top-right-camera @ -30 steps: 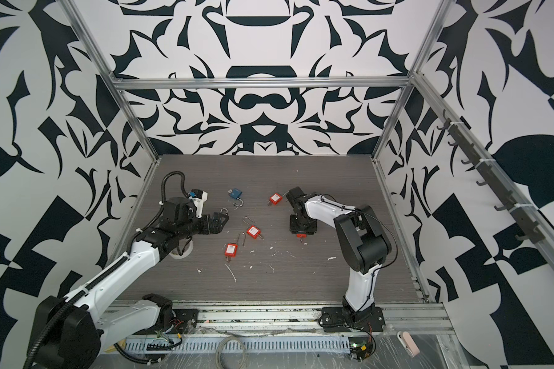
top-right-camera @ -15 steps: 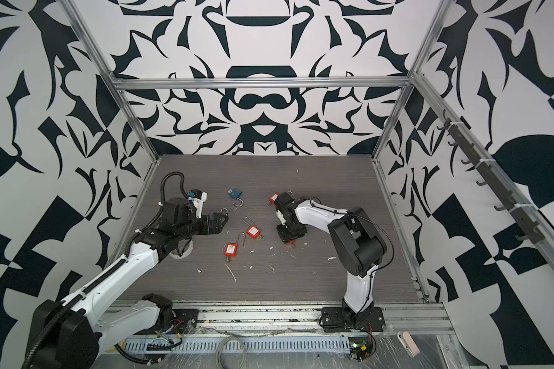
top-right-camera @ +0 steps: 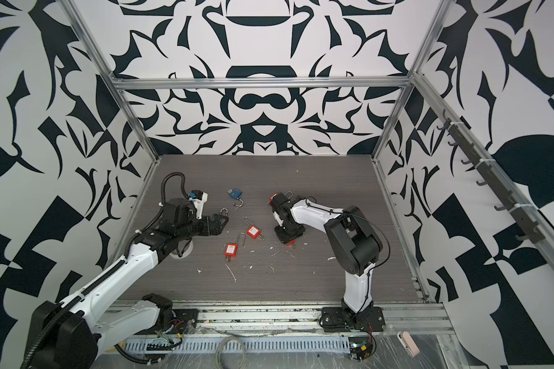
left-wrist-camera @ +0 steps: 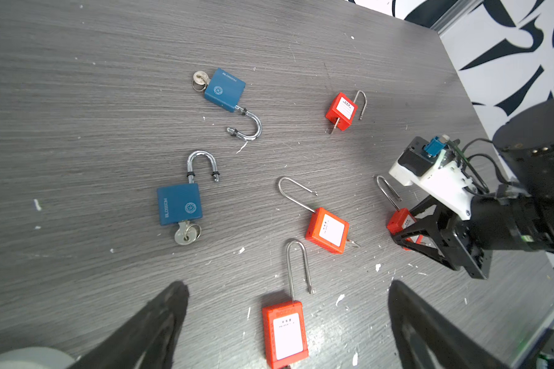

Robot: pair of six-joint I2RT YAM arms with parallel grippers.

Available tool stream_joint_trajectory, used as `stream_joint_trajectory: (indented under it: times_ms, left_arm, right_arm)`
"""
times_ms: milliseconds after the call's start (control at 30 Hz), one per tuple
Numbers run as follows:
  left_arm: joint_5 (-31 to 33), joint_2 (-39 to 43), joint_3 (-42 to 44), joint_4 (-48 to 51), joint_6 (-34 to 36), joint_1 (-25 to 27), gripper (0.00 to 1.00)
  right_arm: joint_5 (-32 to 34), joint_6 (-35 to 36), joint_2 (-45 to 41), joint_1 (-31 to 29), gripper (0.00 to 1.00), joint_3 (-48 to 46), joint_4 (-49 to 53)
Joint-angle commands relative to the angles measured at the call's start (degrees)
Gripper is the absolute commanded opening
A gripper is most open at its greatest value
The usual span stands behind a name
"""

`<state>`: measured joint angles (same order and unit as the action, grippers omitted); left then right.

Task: Lock with the key

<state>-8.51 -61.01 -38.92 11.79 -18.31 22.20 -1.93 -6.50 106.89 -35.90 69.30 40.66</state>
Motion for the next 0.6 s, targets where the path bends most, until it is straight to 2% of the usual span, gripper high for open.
stream_joint_trajectory:
  times_ms: [0, 167, 267, 367, 567]
  left_arm:
    - [-2.7, 1.3, -2.2, 0.6, 5.4, 0.1, 0.99]
    - [-6.9, 3.3, -1.0, -2.6, 15.2, 0.4, 1.0]
    - [-14.2, 4.9, 1.3, -7.0, 22.3, 1.2, 0.98]
    - [-18.9, 6.2, 2.6, -10.7, 27.7, 2.6, 0.99]
    - [-25.4, 8.3, 4.4, -17.9, 35.4, 3.6, 0.99]
  right_arm:
    - [-3.8, 5.8, -5.5, -1.2, 0.33, 1.9, 1.9]
    - [-5.9, 17.1, -13.6, -2.4, 0.31, 0.3, 0.8]
    - [-6.4, 25.8, -19.2, -2.7, 0.3, -1.8, -1.0]
    - [-9.8, 34.8, -24.5, -2.7, 0.3, -4.6, -2.6]
    - [-13.7, 44.6, -30.6, -2.7, 0.3, -5.9, -1.8]
